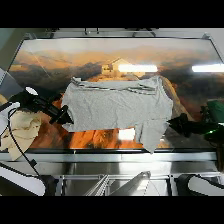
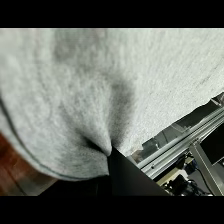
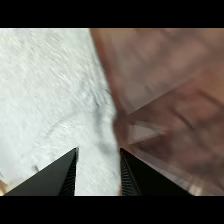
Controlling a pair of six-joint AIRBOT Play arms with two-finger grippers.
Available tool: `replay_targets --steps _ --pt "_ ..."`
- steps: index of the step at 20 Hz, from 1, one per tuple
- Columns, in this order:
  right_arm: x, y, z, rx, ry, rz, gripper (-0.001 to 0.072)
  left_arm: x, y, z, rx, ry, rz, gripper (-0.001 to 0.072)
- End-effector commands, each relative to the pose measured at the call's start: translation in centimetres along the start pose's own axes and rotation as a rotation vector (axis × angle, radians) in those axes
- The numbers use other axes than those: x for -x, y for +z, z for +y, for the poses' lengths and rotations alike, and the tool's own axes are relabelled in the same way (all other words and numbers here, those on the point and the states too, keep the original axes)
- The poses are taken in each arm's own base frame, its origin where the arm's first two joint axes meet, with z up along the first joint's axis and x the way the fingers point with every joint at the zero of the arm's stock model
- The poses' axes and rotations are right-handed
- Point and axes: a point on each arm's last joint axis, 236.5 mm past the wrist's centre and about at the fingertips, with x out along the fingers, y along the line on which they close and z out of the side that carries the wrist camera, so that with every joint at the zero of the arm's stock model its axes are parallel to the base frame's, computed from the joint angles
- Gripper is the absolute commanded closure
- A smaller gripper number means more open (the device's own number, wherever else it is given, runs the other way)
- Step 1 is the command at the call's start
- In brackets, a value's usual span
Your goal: Fold the shirts.
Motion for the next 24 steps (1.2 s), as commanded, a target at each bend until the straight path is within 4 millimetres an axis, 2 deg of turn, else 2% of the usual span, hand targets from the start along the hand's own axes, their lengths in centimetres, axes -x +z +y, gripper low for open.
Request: replay_targets --steps 1,3,4,5,6,7,8,10,11,12,13,14,16,17,19,21,23,24 --pt "-2.3 0.5 0.5 0.002 -0.012 0.016 0.0375 0.0 0.1 0.0 -0.001 0.001 -0.004 0.0689" --pt "-2.8 0.6 1.4 0.019 0.0 0.023 0.0376 0.0 0.1 0.0 -0.001 0.001 -0.003 0.0688" --pt "-2.7 0.7 1.8 0.028 0.008 0.026 0.0406 0.0 0.0 0.0 -0.001 0.0 -0.001 0.0688" --pt "-2.5 0.7 2.2 0.036 0.021 0.034 0.0516 0.0 0.0 0.0 -0.005 0.0 0.0 0.0687" --pt "-2.3 0.7 2.6 0.052 0.037 0.044 0.0569 0.0 0.0 0.0 -0.006 -0.001 0.002 0.0686" --pt "-2.0 0.5 3.1 0.067 0.058 0.059 0.0652 0.0 -0.1 -0.1 -0.006 -0.003 0.004 0.0681" --pt "-1.6 0.2 3.8 0.083 0.084 0.078 0.0697 0.1 -0.4 -0.3 -0.007 -0.01 0.017 0.0681" --pt "0.1 -0.2 6.3 0.151 0.162 0.1 0.0698 0.9 -1.6 -1.9 -0.059 -0.082 0.049 0.0682" --pt "2.0 0.0 8.7 0.195 0.234 0.083 0.0698 2.0 -2.1 -3.7 -0.095 -0.148 0.035 0.0681" --pt "4.5 0.4 11.9 0.239 0.337 0.042 0.0698 3.5 -2.4 -5.7 -0.133 -0.223 0.001 0.0682" --pt "8.2 0.7 16.2 0.302 0.482 -0.028 0.0698 5.6 -2.7 -8.2 -0.19 -0.313 -0.053 0.0682" --pt "13.0 0.9 20.8 0.385 0.628 -0.127 0.0698 8.5 -3.5 -11.6 -0.282 -0.442 -0.119 0.0681" --pt "22.2 0.1 27.8 0.546 0.819 -0.362 0.0698 16.0 -7.8 -19.0 -0.547 -0.753 -0.247 0.0681" --pt "26.7 -1.0 30.7 0.633 0.877 -0.494 0.0698 20.1 -9.8 -22.1 -0.663 -0.885 -0.352 0.0681" --pt "33.2 -4.2 34.7 0.775 0.912 -0.72 0.0697 28.2 -15.5 -26.8 -0.892 -1.092 -0.579 0.0681" --pt "37.9 -6.9 37.2 0.87 0.872 -0.947 0.0697 33.6 -22.2 -29.5 -1.101 -1.176 -0.72 0.0681" --pt "41.8 -9.4 38.9 0.936 0.817 -1.155 0.0698 36.7 -28.8 -31.4 -1.303 -1.147 -0.835 0.0681" --pt "43.2 -10.6 39.7 0.976 0.788 -1.228 0.0698 37.1 -31.3 -32.0 -1.378 -1.091 -0.883 0.0681"
